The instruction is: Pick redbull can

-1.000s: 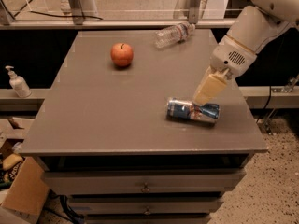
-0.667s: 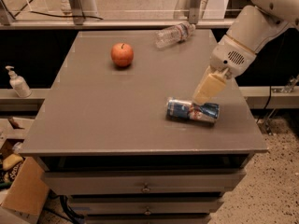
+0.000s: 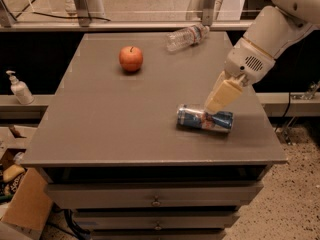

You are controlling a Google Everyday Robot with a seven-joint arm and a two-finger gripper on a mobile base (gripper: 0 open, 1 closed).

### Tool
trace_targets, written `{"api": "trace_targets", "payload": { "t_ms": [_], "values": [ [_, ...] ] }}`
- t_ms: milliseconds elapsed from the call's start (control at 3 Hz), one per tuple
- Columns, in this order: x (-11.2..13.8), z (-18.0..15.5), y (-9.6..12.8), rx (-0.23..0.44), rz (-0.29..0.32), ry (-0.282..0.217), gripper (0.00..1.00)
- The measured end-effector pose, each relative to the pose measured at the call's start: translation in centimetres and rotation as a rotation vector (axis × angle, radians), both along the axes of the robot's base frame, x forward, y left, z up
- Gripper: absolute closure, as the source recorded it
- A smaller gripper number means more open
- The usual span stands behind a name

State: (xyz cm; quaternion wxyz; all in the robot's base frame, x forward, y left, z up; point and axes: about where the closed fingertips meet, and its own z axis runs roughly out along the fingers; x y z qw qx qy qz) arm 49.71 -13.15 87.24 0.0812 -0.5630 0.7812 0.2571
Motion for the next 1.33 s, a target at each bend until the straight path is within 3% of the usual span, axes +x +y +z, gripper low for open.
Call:
{"api": "trace_targets", "payload": {
  "t_ms": [333, 667, 1000, 1333],
  "values": [
    [-0.7, 0.9, 0.5, 0.038, 0.013, -0.013, 0.14],
    [-1.0, 1.8, 0.7, 0.067, 0.022, -0.033, 0.00],
    [-2.0, 2.6, 0.2, 0.050, 0.038, -0.112, 0.00],
    [-3.3, 2.4, 0.3, -0.012, 0.087, -0.225, 0.00]
  ]
}}
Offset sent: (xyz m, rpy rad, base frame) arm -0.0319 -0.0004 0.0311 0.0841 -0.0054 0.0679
